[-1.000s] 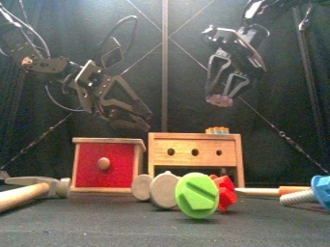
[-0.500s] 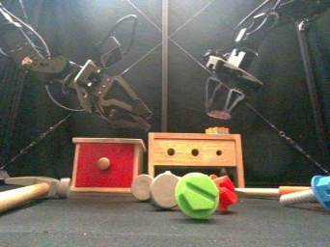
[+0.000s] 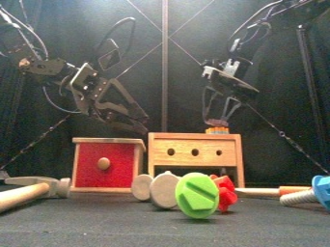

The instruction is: Put purple gear on orange gear

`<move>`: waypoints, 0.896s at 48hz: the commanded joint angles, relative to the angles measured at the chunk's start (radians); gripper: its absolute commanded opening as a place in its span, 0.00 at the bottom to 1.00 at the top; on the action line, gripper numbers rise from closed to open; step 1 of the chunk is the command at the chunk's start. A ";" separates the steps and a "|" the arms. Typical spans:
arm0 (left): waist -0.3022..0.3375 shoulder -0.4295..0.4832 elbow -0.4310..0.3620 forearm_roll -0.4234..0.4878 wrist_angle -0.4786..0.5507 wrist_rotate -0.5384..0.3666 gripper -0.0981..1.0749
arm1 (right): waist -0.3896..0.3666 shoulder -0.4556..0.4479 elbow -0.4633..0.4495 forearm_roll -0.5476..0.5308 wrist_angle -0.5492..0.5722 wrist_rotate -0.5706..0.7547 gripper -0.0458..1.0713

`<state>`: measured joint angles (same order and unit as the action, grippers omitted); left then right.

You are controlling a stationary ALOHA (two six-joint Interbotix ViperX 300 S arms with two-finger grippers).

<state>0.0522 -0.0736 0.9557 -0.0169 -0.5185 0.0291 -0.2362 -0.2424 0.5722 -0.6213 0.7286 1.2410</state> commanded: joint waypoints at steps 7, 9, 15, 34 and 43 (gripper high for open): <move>0.003 -0.009 -0.008 0.003 -0.005 0.002 0.96 | -0.012 -0.011 -0.021 -0.003 -0.005 -0.002 0.68; 0.002 -0.009 -0.008 0.003 -0.005 0.002 0.96 | -0.012 -0.009 -0.021 -0.005 -0.006 -0.002 0.69; 0.005 -0.009 -0.008 0.002 -0.005 0.002 0.96 | -0.015 -0.006 -0.018 -0.008 -0.012 -0.002 0.69; 0.006 -0.009 -0.008 0.002 -0.005 0.002 0.96 | -0.017 0.002 -0.017 -0.008 -0.025 -0.002 0.77; 0.006 -0.011 -0.008 0.002 -0.005 0.002 0.96 | -0.020 0.002 -0.017 -0.012 -0.025 -0.002 0.79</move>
<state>0.0537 -0.0752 0.9587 -0.0153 -0.5185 0.0291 -0.2485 -0.2286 0.5722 -0.6274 0.7087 1.2410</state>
